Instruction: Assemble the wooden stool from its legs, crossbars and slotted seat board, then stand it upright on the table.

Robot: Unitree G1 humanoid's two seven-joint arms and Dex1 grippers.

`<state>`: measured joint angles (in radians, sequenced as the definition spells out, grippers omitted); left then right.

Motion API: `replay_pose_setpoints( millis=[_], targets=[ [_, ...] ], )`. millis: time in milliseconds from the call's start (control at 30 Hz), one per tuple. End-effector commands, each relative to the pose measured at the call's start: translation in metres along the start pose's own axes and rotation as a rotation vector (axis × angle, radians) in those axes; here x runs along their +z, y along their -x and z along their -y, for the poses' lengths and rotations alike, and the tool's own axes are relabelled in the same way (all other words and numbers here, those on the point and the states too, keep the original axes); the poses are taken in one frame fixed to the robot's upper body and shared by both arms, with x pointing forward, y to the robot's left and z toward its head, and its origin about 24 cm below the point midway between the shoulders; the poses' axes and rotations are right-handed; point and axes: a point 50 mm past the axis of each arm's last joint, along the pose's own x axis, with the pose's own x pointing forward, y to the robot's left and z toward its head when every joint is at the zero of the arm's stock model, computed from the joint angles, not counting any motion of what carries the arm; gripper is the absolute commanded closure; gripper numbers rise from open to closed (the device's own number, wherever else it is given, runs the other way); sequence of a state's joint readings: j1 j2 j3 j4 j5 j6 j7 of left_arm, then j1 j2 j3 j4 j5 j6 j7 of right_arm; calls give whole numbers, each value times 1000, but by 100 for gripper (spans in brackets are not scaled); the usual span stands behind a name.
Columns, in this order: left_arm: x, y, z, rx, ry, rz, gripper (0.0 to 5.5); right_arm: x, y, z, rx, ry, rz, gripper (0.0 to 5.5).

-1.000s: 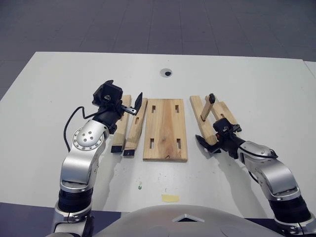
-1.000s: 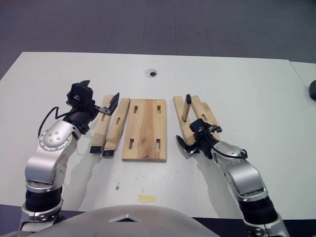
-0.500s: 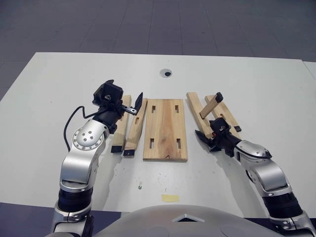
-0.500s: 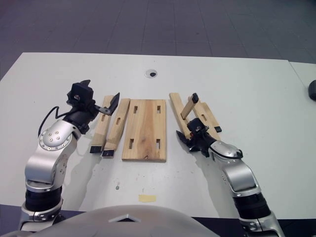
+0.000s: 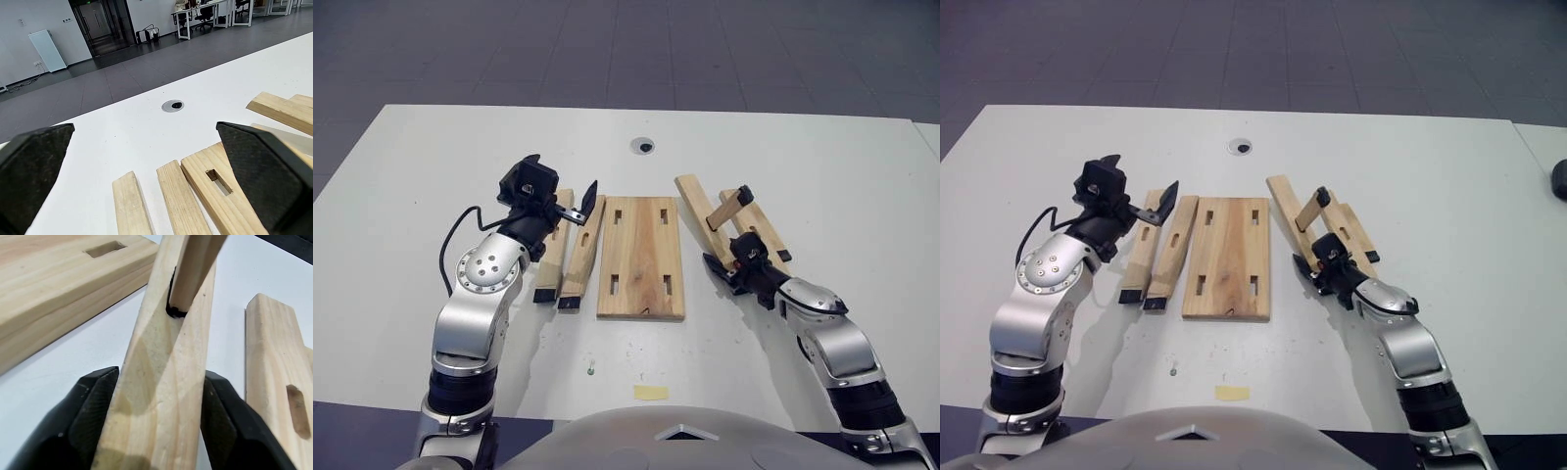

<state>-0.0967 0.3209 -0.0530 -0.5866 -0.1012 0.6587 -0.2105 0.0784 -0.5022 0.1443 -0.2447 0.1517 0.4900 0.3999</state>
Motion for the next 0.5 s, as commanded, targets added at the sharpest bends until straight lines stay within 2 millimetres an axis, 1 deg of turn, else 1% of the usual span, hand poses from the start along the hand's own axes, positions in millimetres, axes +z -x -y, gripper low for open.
replay_pose_setpoints(
  millis=[33,100,167,233,367,500],
  targets=[
    [10,-3,-5,26,52,50,10,-7,-3,-1,-7,-67,21,301],
    [21,-3,-9,44,175,111,10,16,-9,4,-18,-53,147,302],
    [33,-5,-12,36,327,181,10,41,-11,7,-29,-30,251,310],
    [42,-7,-18,25,423,221,10,56,-10,7,-37,-9,312,343],
    [45,-10,-22,-2,442,203,10,70,-9,2,-53,-12,374,347],
    [44,-12,-21,-4,436,173,10,68,-6,-2,-71,-41,375,347]
  ],
)
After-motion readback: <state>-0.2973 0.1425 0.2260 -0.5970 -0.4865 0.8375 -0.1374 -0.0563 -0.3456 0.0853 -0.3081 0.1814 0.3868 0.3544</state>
